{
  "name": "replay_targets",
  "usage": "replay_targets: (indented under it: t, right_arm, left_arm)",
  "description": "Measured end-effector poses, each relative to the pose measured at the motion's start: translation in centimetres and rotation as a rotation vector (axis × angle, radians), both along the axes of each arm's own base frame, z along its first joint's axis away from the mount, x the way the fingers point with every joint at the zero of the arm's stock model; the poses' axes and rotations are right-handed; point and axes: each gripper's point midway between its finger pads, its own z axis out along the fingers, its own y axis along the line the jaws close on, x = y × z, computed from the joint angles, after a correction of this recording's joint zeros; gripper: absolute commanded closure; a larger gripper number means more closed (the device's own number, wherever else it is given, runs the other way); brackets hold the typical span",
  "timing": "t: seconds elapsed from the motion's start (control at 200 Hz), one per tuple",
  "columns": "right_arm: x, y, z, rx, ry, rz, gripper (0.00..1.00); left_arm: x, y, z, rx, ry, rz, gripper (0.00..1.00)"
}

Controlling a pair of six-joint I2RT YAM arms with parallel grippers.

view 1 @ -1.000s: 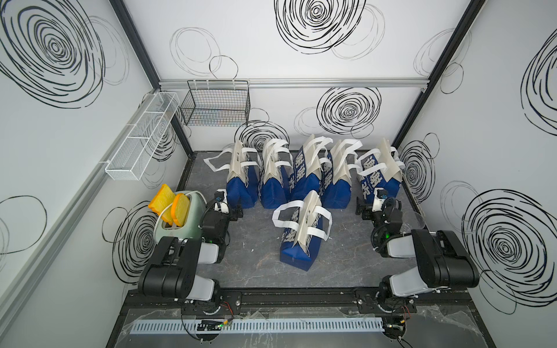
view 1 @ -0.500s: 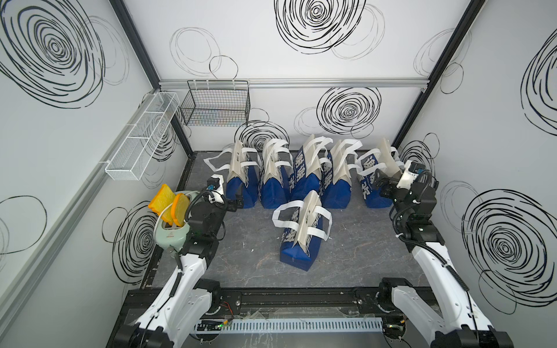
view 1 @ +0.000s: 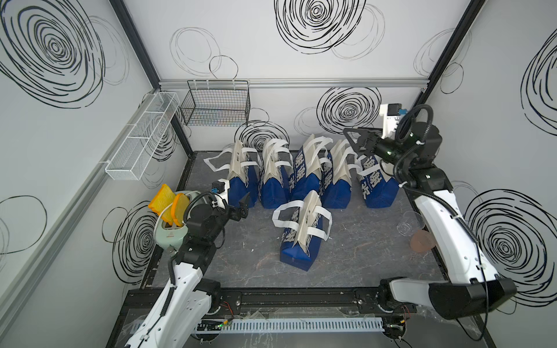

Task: Open the takeout bag
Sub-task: Move the takeout bag to the center of the board.

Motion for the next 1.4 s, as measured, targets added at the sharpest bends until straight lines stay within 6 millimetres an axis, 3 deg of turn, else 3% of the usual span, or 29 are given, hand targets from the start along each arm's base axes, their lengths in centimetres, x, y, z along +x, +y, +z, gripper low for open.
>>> replay_targets:
  t: [0.1,0.185,0.285,0.385,0.58,0.795,0.915,1.131,1.396]
  right_arm:
    - [0.1,5.7,-0.1,0.033,0.051,0.198,0.13]
    - [-0.1,9.8,-1.4,0.065,0.113,0.337,0.14]
    - [-0.2,13.4,-3.7,0.091,0.194,0.45,0.15]
    - [0.3,15.5,-5.7,0.105,0.262,0.512,0.16]
    - [1.4,17.1,-6.0,0.124,0.274,0.55,0.21]
    - [1.5,17.2,-3.1,0.145,0.196,0.559,0.27]
    - [1.6,17.3,-2.2,0.151,0.167,0.563,0.29]
    - [2.1,18.4,-2.7,0.149,0.17,0.576,0.3]
    - [0.6,20.1,-2.4,0.131,0.147,0.611,0.31]
  left_arm:
    - [1.0,0.3,-0.7,-0.045,0.014,0.016,0.22]
    - [2.3,0.5,-1.3,-0.081,0.028,0.029,0.26]
    - [4.0,0.4,-2.4,-0.106,0.057,0.035,0.29]
    - [5.9,0.0,-3.0,-0.116,0.084,0.029,0.31]
    - [8.7,-0.4,-1.8,-0.142,0.034,0.042,0.33]
    - [10.1,-0.2,-1.4,-0.195,-0.013,0.098,0.41]
    - [10.7,-0.1,-1.9,-0.218,-0.014,0.117,0.42]
    - [10.8,0.0,-3.2,-0.24,-0.007,0.125,0.41]
    - [10.6,0.4,-5.1,-0.248,0.027,0.155,0.44]
